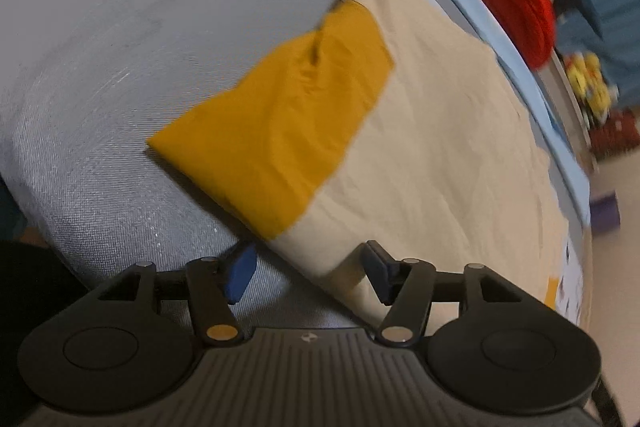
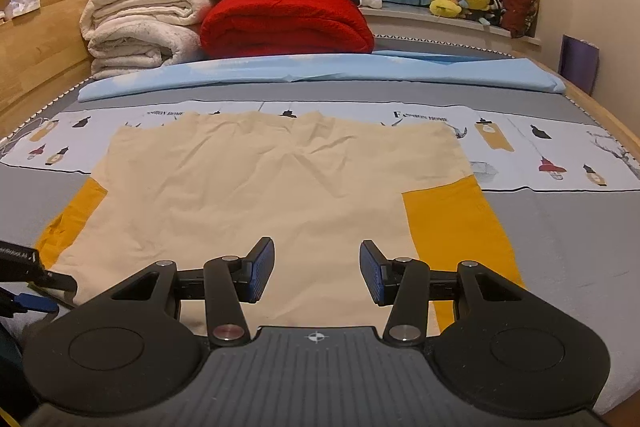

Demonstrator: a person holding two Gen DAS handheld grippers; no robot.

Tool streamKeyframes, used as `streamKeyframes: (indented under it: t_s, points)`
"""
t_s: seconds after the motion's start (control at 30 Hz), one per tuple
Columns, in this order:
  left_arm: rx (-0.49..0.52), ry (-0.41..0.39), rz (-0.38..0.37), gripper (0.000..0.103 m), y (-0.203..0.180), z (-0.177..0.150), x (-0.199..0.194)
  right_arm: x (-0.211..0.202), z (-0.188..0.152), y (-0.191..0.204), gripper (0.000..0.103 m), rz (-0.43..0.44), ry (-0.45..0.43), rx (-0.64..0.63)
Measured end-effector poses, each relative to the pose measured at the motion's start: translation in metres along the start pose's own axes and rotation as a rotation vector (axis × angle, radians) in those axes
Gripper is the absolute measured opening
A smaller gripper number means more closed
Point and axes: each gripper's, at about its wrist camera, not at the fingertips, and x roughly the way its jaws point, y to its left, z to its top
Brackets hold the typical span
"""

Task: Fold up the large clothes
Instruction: 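Move the left tool to the yellow side panel of the folded jacket, then grasp the yellow side panel with the left tool and fold it over the jacket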

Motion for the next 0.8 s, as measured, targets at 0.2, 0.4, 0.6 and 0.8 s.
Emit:
streamKeyframes:
  t_s: [0.2, 0.4, 0.6, 0.8]
  points:
    - [-0.104, -0.073, -0.013, 0.065, 0.007, 0.004, 0.002, -0.001, 0.0, -0.003, 0.049, 0.003, 0.005, 0.007]
    - [-0.148, -0.13, -0.014, 0.065, 0.003, 0.008, 0.006, -0.001, 0.0, -0.004, 0.049, -0.002, 0.005, 0.012]
    - [-0.164, -0.167, -0.022, 0.058, 0.001, 0.01, 0.011, -0.002, -0.003, -0.006, 0.049, -0.012, 0.011, 0.016]
    - [-0.11, -0.201, -0.072, 0.013, -0.009, 0.013, -0.005, -0.002, -0.002, -0.002, 0.049, -0.016, 0.013, 0.008]
